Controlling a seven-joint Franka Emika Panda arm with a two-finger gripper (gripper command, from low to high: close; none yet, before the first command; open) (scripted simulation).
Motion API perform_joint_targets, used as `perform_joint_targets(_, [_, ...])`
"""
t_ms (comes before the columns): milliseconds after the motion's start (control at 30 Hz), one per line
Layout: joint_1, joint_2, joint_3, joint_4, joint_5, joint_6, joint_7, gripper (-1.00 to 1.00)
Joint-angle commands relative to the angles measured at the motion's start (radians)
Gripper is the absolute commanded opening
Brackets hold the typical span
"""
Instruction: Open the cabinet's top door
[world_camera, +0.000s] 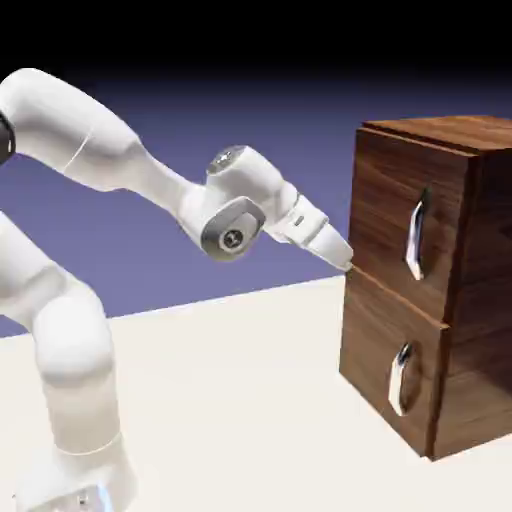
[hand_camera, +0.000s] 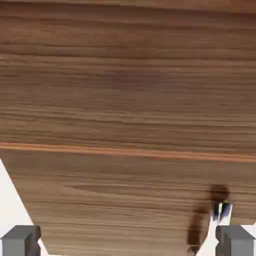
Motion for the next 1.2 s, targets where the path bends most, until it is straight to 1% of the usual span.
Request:
perform_joint_targets(0, [0.016,-0.01,-0.019,0.005,-0.044,-0.004,-0.02,0.0])
perform_joint_targets(1167, [0.566,-0.37,-0.686,0.189,-1.566,-0.133,-0.728,0.0])
